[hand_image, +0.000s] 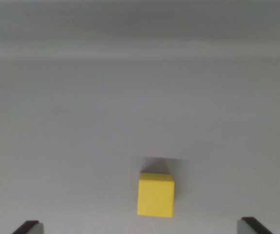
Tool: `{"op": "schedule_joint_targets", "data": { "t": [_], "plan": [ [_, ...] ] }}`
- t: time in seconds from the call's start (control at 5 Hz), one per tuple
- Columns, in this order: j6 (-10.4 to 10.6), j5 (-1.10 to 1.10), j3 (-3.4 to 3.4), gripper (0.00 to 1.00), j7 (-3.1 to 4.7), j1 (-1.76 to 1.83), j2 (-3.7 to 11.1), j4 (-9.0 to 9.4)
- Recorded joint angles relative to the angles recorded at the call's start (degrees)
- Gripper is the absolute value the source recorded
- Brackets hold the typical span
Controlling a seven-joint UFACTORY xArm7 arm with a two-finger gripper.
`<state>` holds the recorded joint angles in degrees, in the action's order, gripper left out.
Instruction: Pick yellow cube
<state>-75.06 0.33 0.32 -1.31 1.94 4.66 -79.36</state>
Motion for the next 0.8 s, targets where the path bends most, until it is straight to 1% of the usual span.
{"op": "schedule_joint_targets", "data": {
  "t": [0.2, 0.4, 0.6, 0.8],
  "plan": [
    [2.4, 0.21, -0.15, 0.0, 0.21, 0.01, 0.98, 1.84],
    [2.4, 0.21, -0.15, 0.0, 0.21, 0.01, 0.98, 1.84],
    [5.1, 0.43, -0.31, 0.0, 0.44, 0.01, 2.05, 3.83],
    [5.1, 0.43, -0.31, 0.0, 0.44, 0.01, 2.05, 3.83]
  ]
}}
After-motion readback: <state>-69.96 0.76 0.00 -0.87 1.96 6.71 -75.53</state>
